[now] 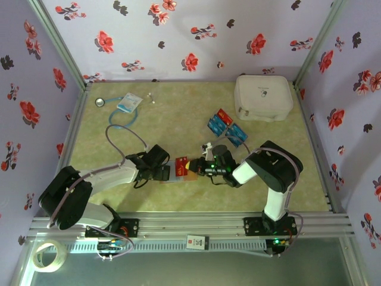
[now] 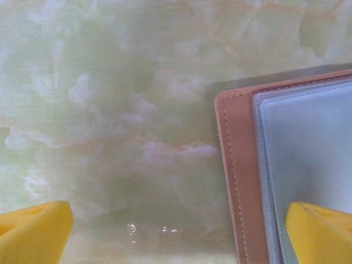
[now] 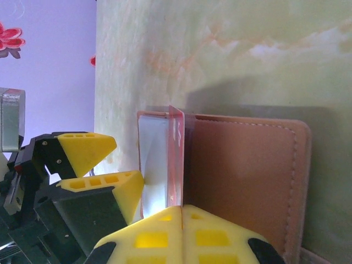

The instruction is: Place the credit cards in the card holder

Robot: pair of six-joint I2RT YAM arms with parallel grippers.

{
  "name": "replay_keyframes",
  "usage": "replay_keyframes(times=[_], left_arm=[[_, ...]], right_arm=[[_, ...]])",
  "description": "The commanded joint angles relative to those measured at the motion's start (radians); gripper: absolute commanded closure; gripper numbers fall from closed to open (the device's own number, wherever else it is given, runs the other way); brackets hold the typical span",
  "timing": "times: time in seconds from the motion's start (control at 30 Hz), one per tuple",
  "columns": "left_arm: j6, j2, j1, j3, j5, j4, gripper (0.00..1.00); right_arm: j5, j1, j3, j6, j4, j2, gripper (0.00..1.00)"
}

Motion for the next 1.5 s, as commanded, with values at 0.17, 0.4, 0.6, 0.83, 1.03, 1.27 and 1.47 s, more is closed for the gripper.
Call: replay_keyframes(times=[0.17, 0.4, 0.6, 0.83, 1.03, 1.27, 1.47], left_arm=[[-0.013, -0.013, 0.001, -0.026, -0.032, -0.033, 0.0], [-0.012, -0.013, 0.002, -0.029, -0.032, -0.031, 0.0], [-0.013, -0.013, 0.002, -0.032, -0.033, -0.027, 0.0], [-0.013, -0.012, 0.001, -0.032, -0.033, -0.022, 0.0], [-0.011, -0.014, 0.001, -0.033, -0.032, -0.023, 0.0], [-0.01, -0.018, 0.002, -0.035, -0.033, -0.022, 0.0], [-0.009, -0.018, 0.002, -0.039, -0.032, -0.02, 0.0]], right_arm=[[0.006, 0.006, -0.026, -0.014, 0.004, -0.003, 1.0], [-0.019, 0.007, -0.016, -0.009, 0.009, 0.011, 1.0], [-0.039, 0.014, 0.003, -0.007, 0.003, 0.024, 1.0], [-0.046, 0.025, 0.028, -0.006, -0.013, 0.037, 1.0], [-0.043, 0.025, 0.022, -0.008, -0.019, 0.032, 1.0], [-0.036, 0.025, -0.001, -0.012, -0.027, 0.02, 1.0], [-0.034, 0.026, -0.019, -0.018, -0.033, 0.014, 1.0]])
